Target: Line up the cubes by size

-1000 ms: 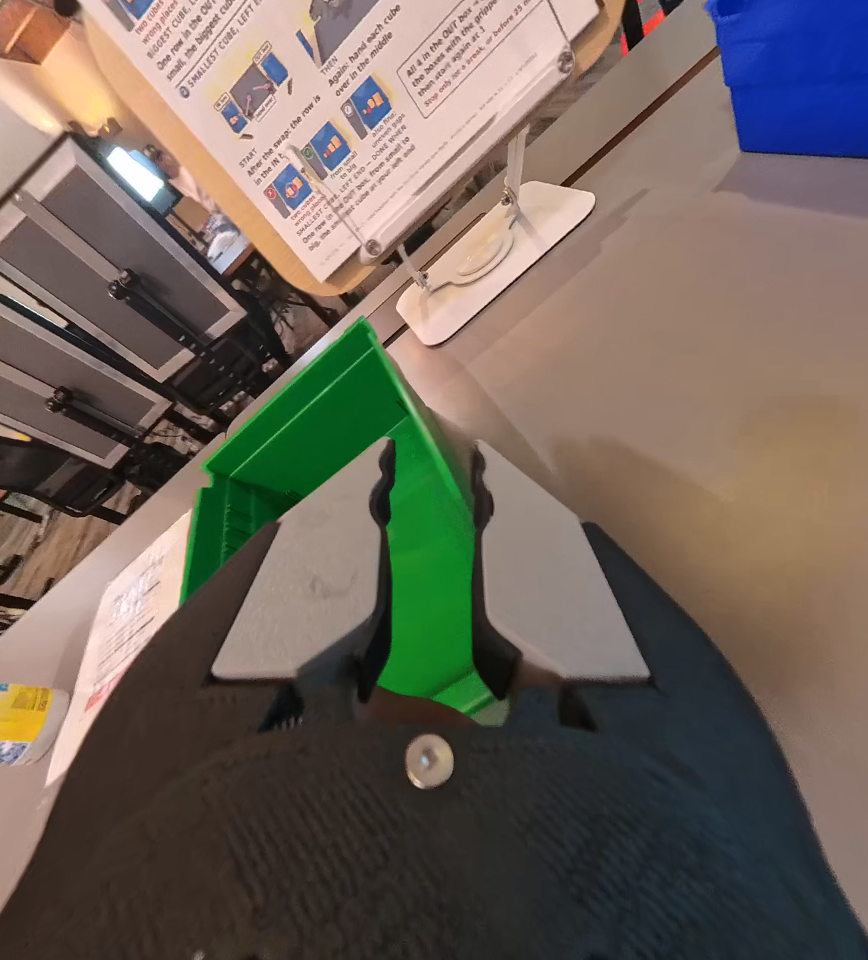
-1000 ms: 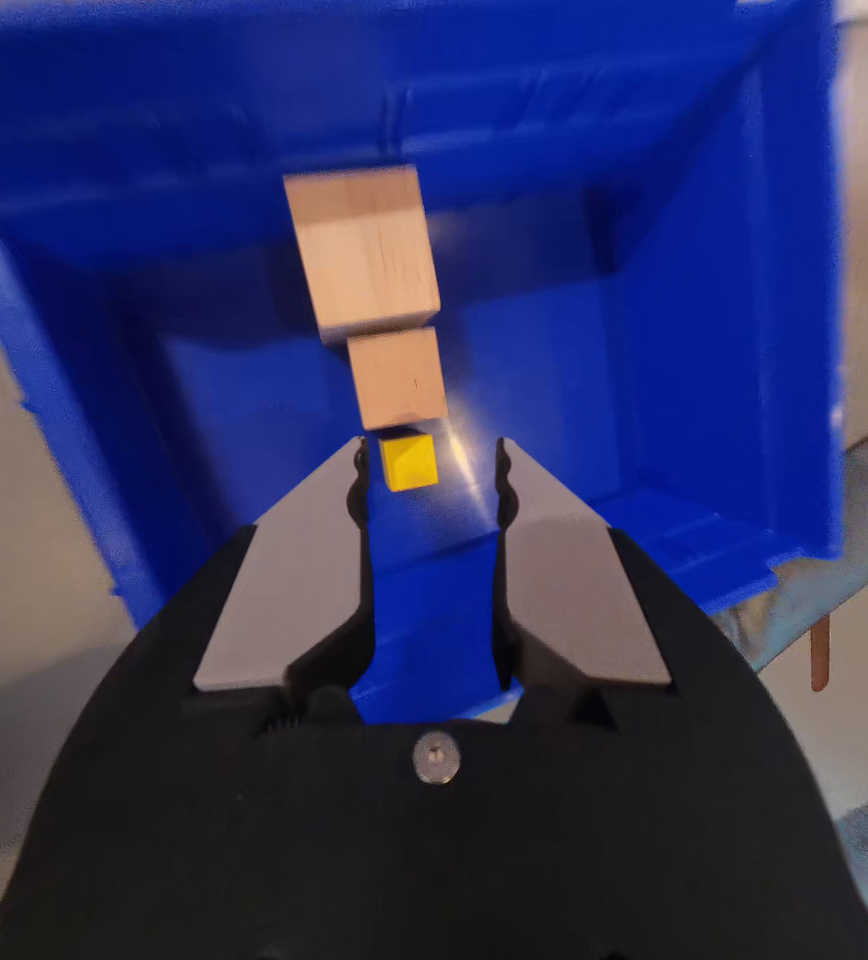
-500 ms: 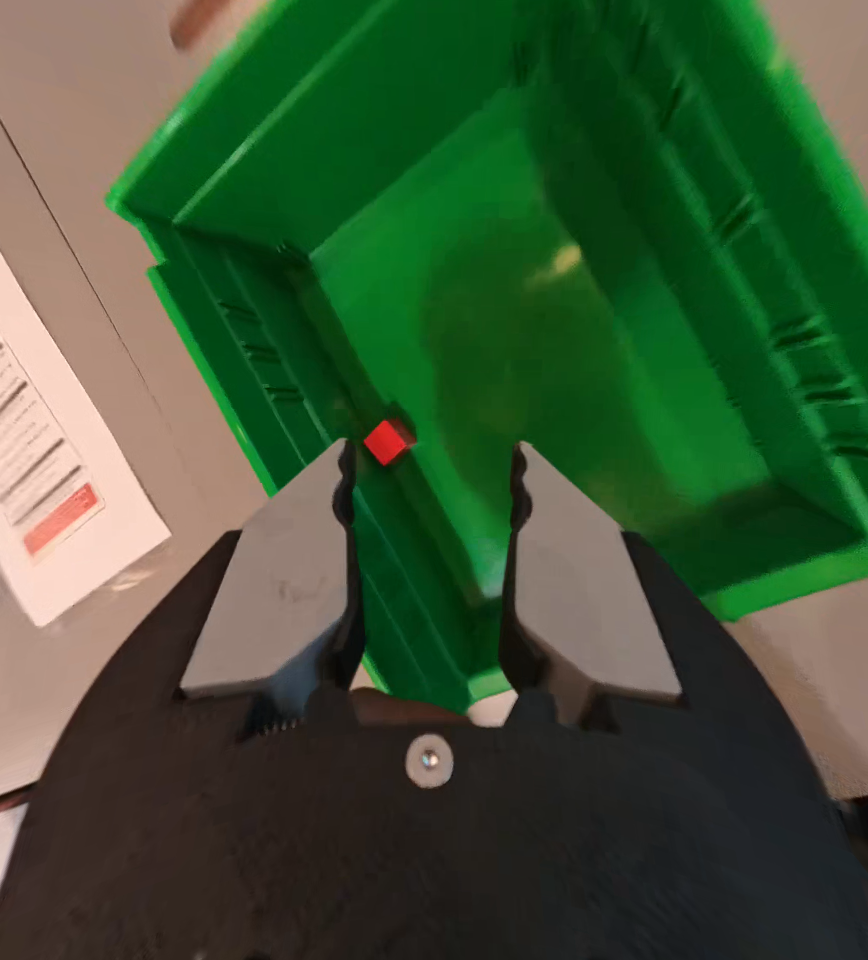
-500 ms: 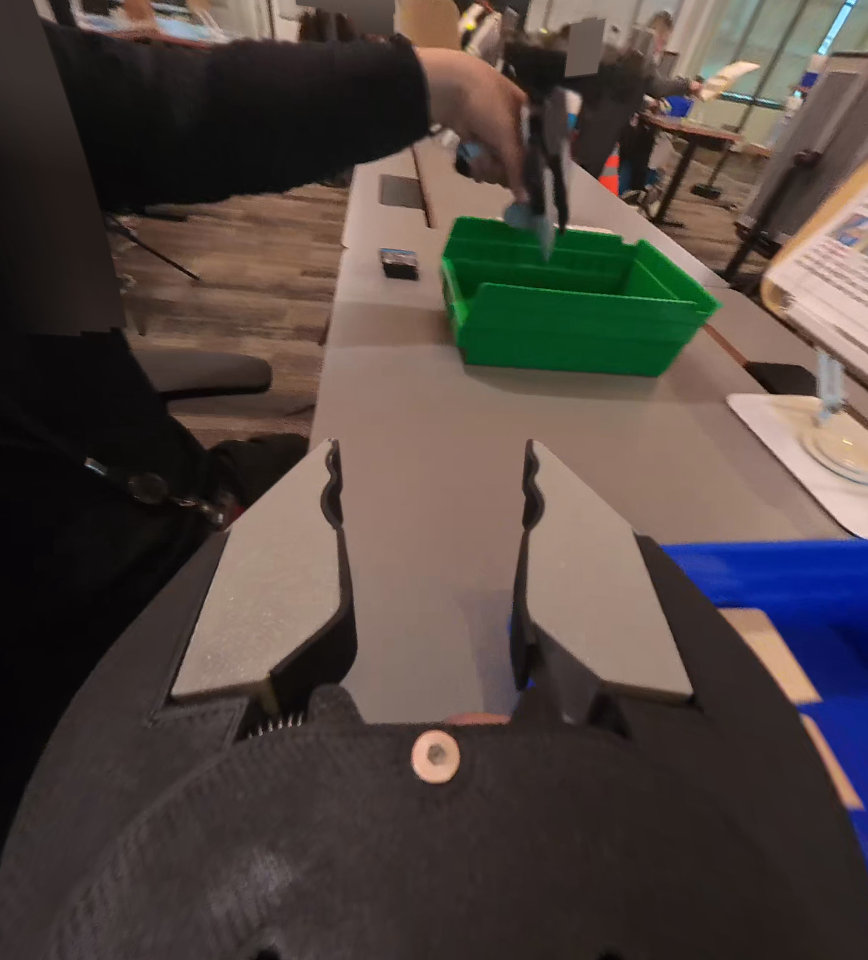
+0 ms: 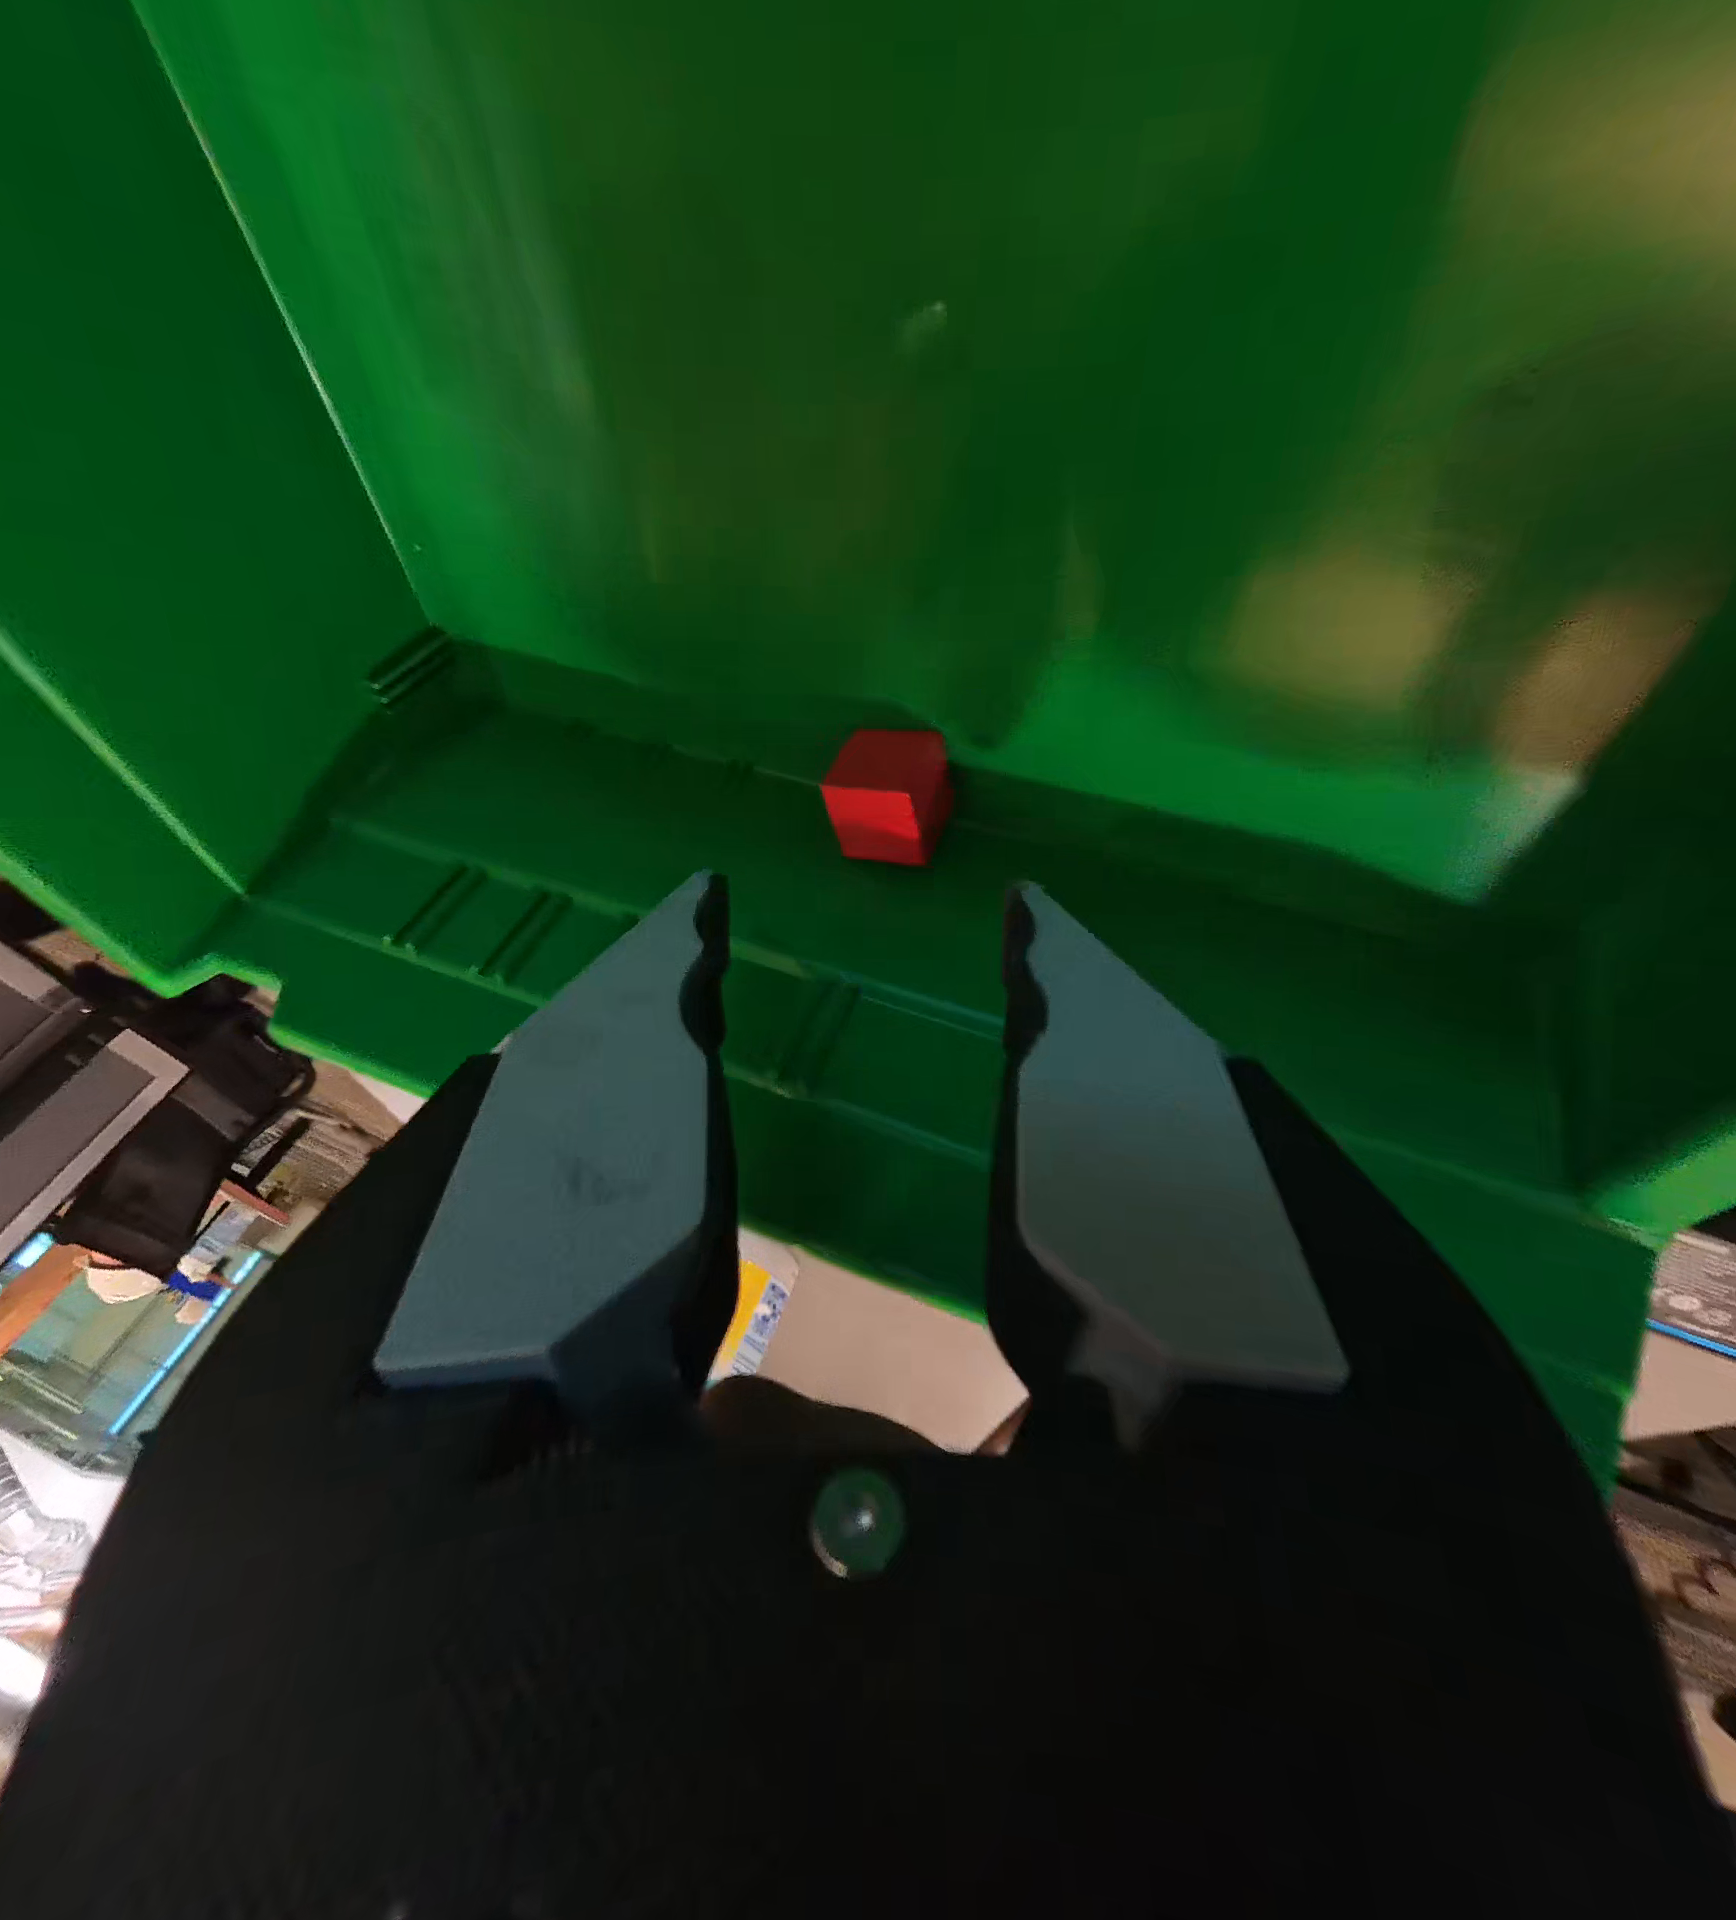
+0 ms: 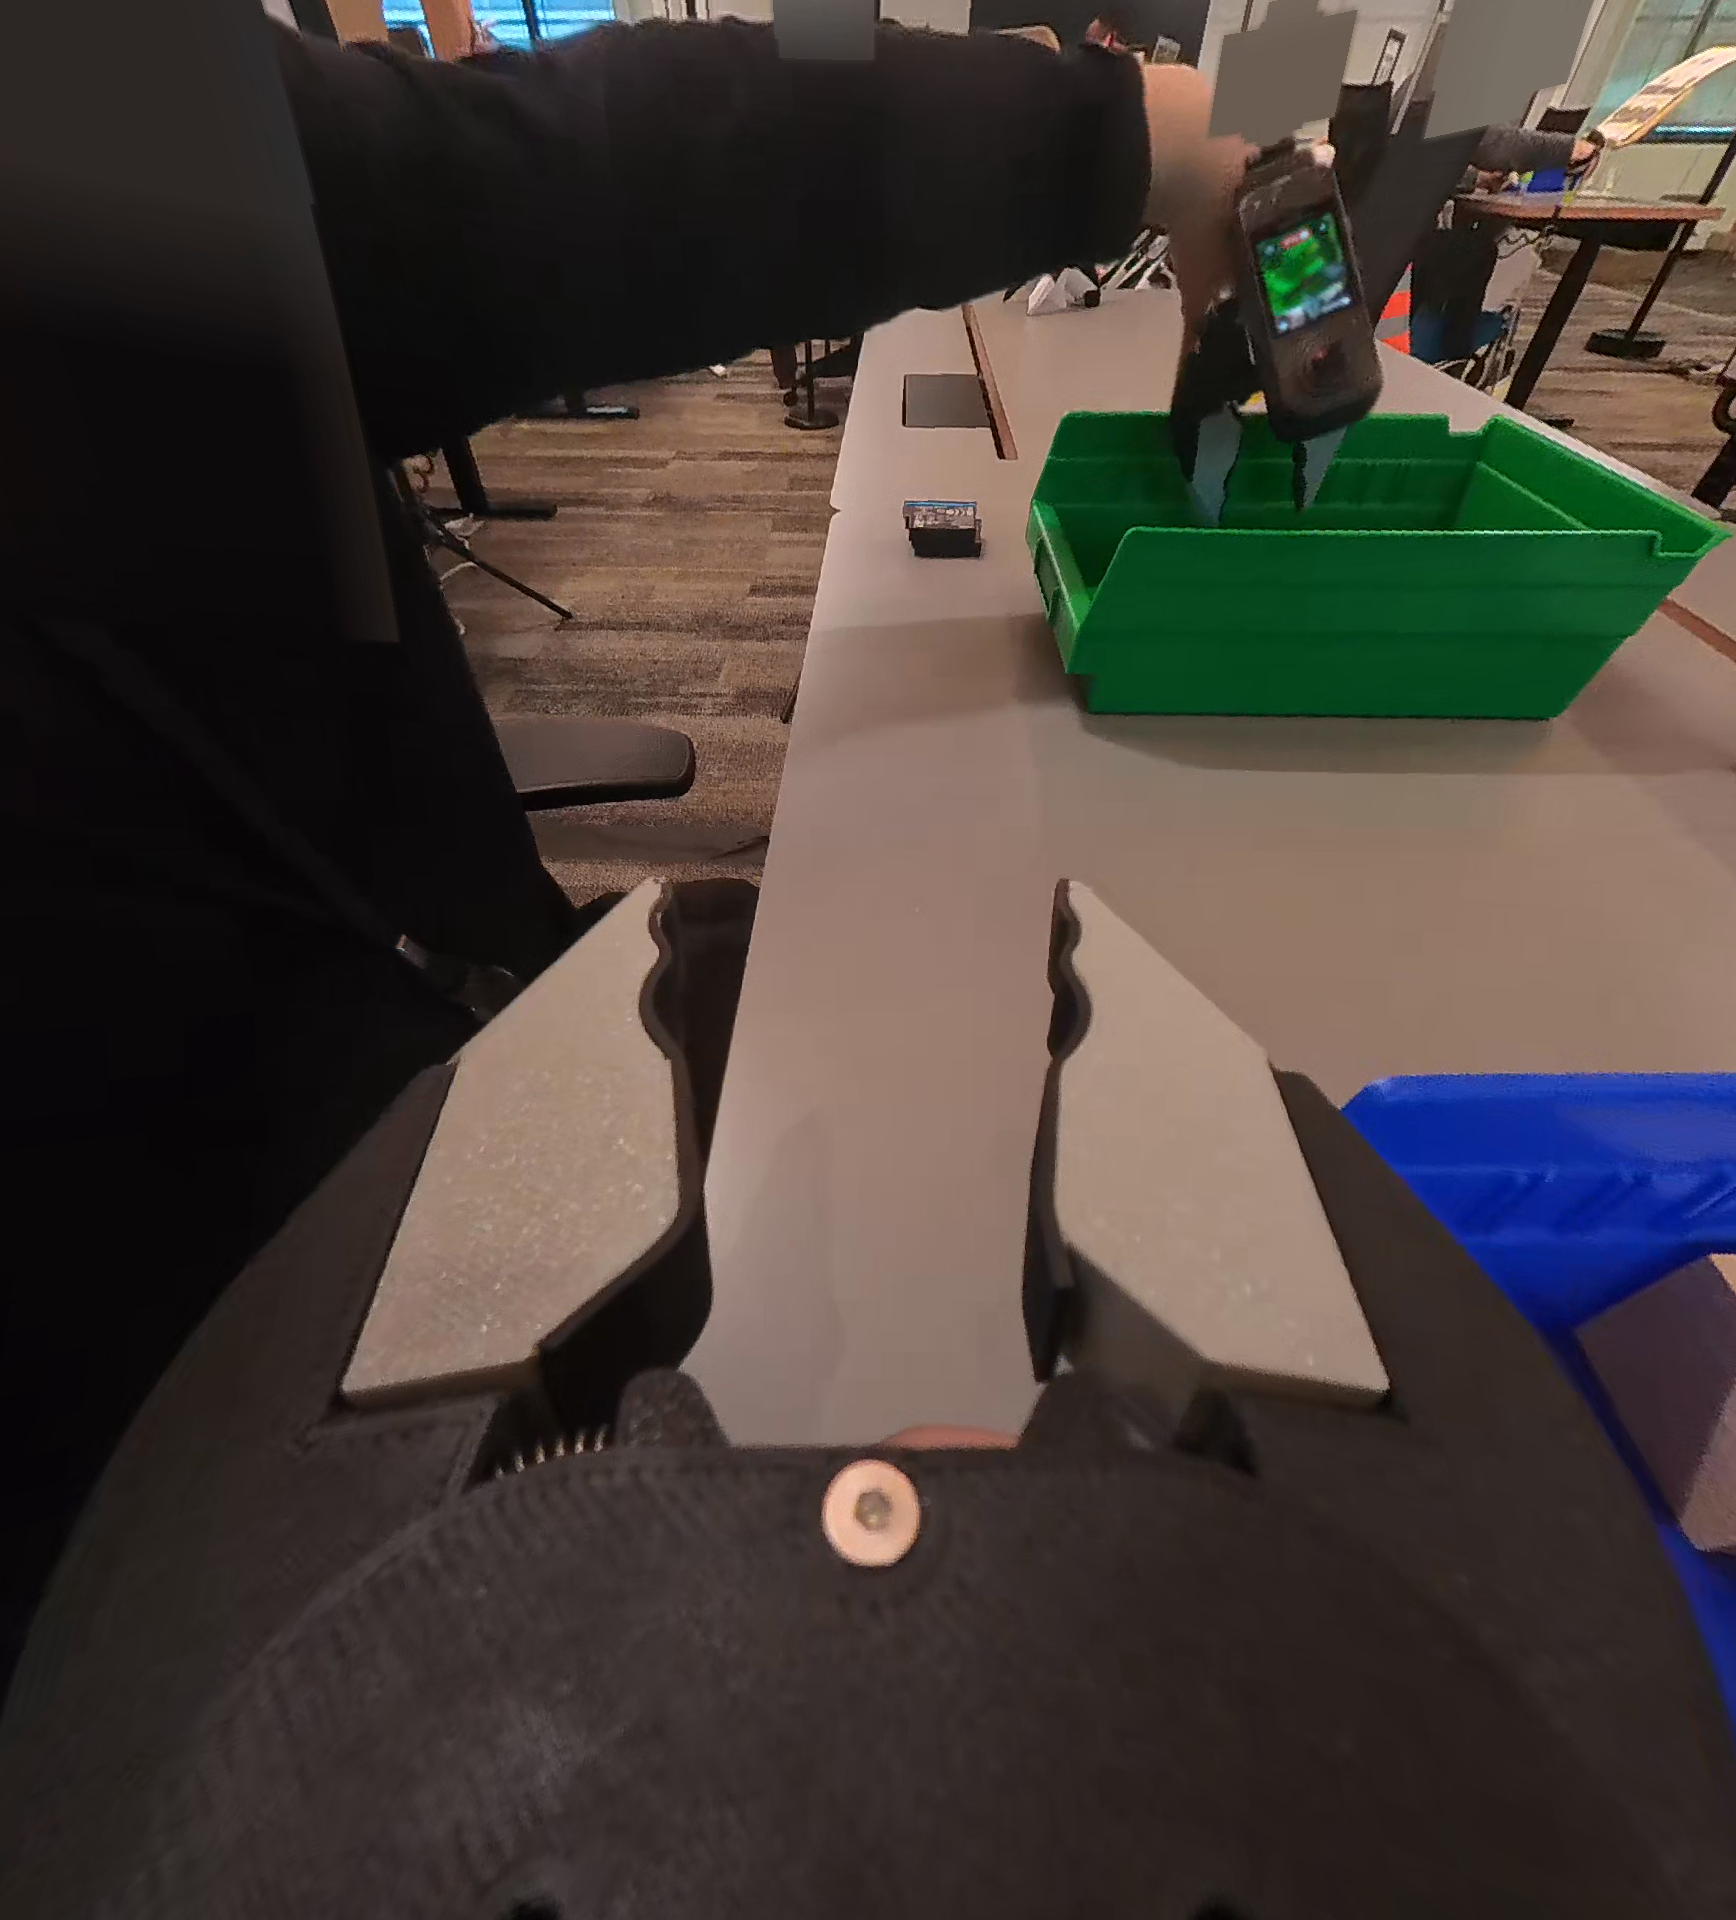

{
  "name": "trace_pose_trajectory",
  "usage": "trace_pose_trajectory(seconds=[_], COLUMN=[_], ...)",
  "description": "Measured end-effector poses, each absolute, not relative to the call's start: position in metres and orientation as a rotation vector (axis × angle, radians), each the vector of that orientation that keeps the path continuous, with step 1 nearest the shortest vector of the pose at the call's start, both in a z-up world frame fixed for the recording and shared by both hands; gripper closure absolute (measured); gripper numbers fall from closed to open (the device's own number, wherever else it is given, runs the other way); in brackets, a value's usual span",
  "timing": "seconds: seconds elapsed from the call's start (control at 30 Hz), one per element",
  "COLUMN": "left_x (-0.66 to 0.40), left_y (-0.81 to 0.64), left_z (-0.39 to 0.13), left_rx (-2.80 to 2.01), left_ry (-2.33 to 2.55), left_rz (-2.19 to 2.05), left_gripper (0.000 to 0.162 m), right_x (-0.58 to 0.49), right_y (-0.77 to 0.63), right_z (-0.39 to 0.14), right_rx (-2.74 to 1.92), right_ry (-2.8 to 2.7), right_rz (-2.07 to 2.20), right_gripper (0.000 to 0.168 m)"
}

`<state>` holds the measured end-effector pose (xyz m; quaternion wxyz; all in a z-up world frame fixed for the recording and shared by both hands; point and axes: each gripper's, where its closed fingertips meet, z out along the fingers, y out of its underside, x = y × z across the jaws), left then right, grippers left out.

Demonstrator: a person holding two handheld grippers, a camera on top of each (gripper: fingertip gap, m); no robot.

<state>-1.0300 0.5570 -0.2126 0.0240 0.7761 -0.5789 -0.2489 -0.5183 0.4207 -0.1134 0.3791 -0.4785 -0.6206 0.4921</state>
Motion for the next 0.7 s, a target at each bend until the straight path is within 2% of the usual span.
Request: trace_pose_trajectory(seconds=[0.07,0.2,0.3,0.47,0.7], left_x=[-1.035,-1.038,-1.039,-1.046,-1.030], left_y=[0.558,0.559,0.561,0.563,0.571], left_z=[-0.218,-0.229,-0.235,-0.249,-0.232], left_rx=[2.391,2.364,2.344,2.270,2.349], left_ry=[-1.745,-1.667,-1.625,-1.626,-1.777], left_rz=[-0.754,-0.692,-0.663,-0.702,-0.787], left_gripper=[0.102,0.102,0.111,0.140,0.143], right_x=[-0.518,-0.522,-0.523,-0.520,-0.517], right_y=[0.419,0.418,0.415,0.410,0.408], right_z=[-0.112,-0.110,-0.111,-0.109,-0.100], right_rx=[-1.218,-1.204,-1.198,-1.192,-1.204], right_ry=[-1.585,-1.588,-1.599,-1.600,-1.514], right_rz=[1.274,1.280,1.281,1.282,1.394], right_gripper=[0.099,0.101,0.101,0.102,0.108])
